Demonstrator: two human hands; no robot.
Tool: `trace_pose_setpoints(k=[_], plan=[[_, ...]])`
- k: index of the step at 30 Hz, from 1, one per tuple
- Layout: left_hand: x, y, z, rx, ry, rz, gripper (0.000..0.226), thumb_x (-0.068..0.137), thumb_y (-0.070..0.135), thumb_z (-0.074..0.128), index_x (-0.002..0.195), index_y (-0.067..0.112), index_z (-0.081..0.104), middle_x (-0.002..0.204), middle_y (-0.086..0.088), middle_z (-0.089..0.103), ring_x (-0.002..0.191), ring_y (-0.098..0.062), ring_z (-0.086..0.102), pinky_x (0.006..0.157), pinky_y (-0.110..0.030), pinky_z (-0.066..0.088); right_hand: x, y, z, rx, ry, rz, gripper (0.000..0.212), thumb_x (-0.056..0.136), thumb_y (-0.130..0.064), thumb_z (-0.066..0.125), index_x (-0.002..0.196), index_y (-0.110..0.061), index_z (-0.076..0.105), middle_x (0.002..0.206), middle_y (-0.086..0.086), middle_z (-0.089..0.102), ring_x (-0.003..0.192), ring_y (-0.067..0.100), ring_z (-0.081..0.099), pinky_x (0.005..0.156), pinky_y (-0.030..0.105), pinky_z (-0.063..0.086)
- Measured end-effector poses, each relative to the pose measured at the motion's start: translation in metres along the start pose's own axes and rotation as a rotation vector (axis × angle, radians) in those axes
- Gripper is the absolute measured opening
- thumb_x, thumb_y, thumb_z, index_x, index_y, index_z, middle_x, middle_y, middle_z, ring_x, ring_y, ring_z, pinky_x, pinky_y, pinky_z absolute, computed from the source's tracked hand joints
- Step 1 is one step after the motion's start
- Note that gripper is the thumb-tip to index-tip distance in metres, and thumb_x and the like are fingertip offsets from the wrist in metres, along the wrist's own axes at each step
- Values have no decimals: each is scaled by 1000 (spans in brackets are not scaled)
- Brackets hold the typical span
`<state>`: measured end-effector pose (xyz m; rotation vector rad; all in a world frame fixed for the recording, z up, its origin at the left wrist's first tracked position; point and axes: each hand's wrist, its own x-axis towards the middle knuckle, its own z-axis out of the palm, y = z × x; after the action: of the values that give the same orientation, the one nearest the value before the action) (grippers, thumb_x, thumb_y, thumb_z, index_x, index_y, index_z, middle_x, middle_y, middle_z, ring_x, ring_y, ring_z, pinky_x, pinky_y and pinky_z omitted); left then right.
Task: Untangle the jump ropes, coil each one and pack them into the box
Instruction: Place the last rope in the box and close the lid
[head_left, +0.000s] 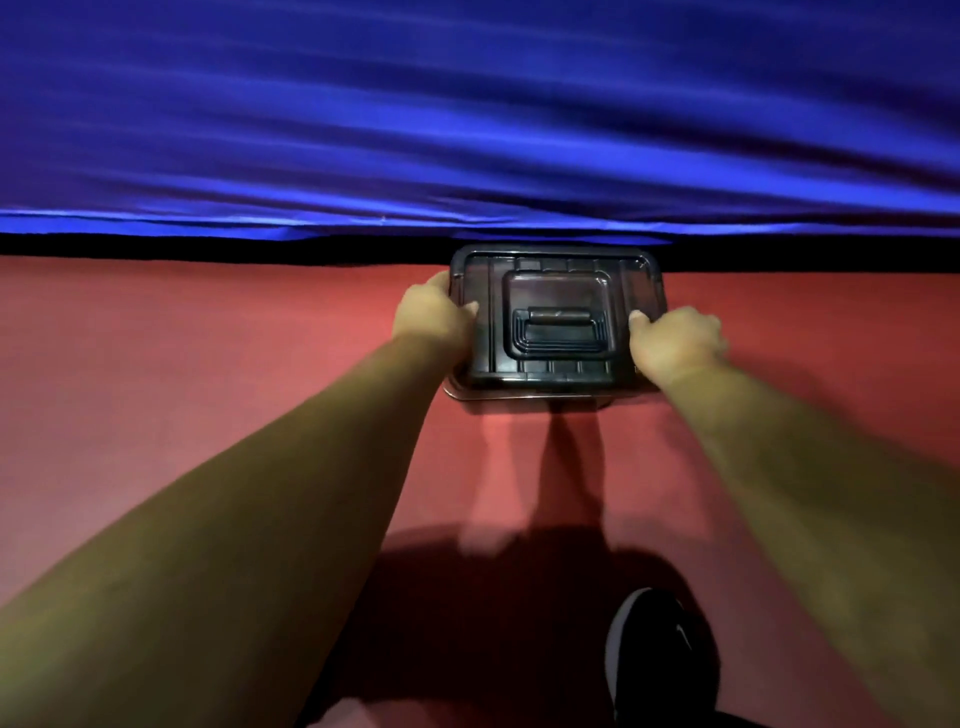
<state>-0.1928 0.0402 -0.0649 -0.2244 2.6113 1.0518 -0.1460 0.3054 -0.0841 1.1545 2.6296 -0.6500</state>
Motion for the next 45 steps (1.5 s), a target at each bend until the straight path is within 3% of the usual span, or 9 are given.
trace_pose_setpoints(k=[6, 12, 18, 22, 26, 29, 33, 38, 45], plan=[[-1, -17, 28, 38, 38, -141, 38, 98, 37, 47, 128, 24, 66, 147, -24, 50, 139, -36, 43, 114, -38, 38, 10, 12, 17, -130, -60, -57, 52, 107, -43, 48, 128, 2, 66, 137, 26, 60, 125, 43, 56, 104, 41, 46], [1, -24, 33, 80, 76, -89, 35, 100, 28, 42, 128, 19, 61, 133, -19, 47, 117, -46, 57, 107, -46, 46, 12, 16, 21, -110, -79, -108, 38, 107, -32, 51, 133, -7, 63, 135, 24, 58, 120, 45, 61, 101, 42, 49], [12, -21, 34, 113, 83, -109, 38, 104, 31, 41, 129, 10, 61, 129, -20, 51, 111, -43, 59, 100, -43, 46, 17, 16, 22, -108, -75, -135, 36, 106, -33, 52, 125, -6, 68, 130, 23, 64, 113, 41, 65, 85, 36, 47], [21, -28, 34, 93, 53, -124, 40, 95, 37, 48, 129, 26, 65, 130, -13, 61, 118, -37, 62, 99, -42, 48, 16, 16, 21, -81, -64, -68, 40, 103, -39, 54, 134, -15, 64, 140, 20, 55, 124, 42, 56, 95, 40, 47], [14, -31, 32, 141, 84, -181, 39, 104, 42, 51, 142, 39, 57, 144, -16, 42, 136, -40, 41, 111, -48, 39, 10, 13, 19, 77, -85, 71, 56, 103, -39, 62, 155, -30, 41, 153, 15, 35, 140, 40, 40, 111, 48, 41], [18, -30, 32, 121, 47, -240, 47, 105, 44, 50, 150, 28, 49, 144, -18, 47, 133, -41, 49, 102, -43, 42, 17, 9, 21, 75, -144, 141, 68, 105, -42, 59, 160, -10, 34, 153, 20, 49, 138, 43, 51, 109, 47, 46], [26, -24, 28, 211, -84, -237, 51, 110, 40, 43, 127, -3, 64, 125, -23, 69, 119, -40, 64, 91, -39, 49, 13, 11, 21, 136, -188, 79, 44, 109, -35, 56, 135, 0, 62, 129, 20, 68, 117, 43, 66, 92, 42, 50], [22, -24, 30, 226, 41, -129, 32, 102, 33, 58, 105, 5, 73, 103, -18, 71, 103, -38, 67, 79, -33, 45, 2, 16, 26, 114, -64, 19, 34, 109, -30, 56, 132, -5, 59, 128, 18, 68, 117, 41, 65, 81, 35, 42], [17, -22, 41, 329, 139, -48, 25, 99, 14, 52, 105, 3, 74, 113, -18, 66, 99, -37, 67, 90, -43, 56, -8, 10, 25, 162, 36, -23, 21, 104, -17, 56, 124, -10, 61, 122, 14, 67, 97, 32, 58, 78, 30, 40]])
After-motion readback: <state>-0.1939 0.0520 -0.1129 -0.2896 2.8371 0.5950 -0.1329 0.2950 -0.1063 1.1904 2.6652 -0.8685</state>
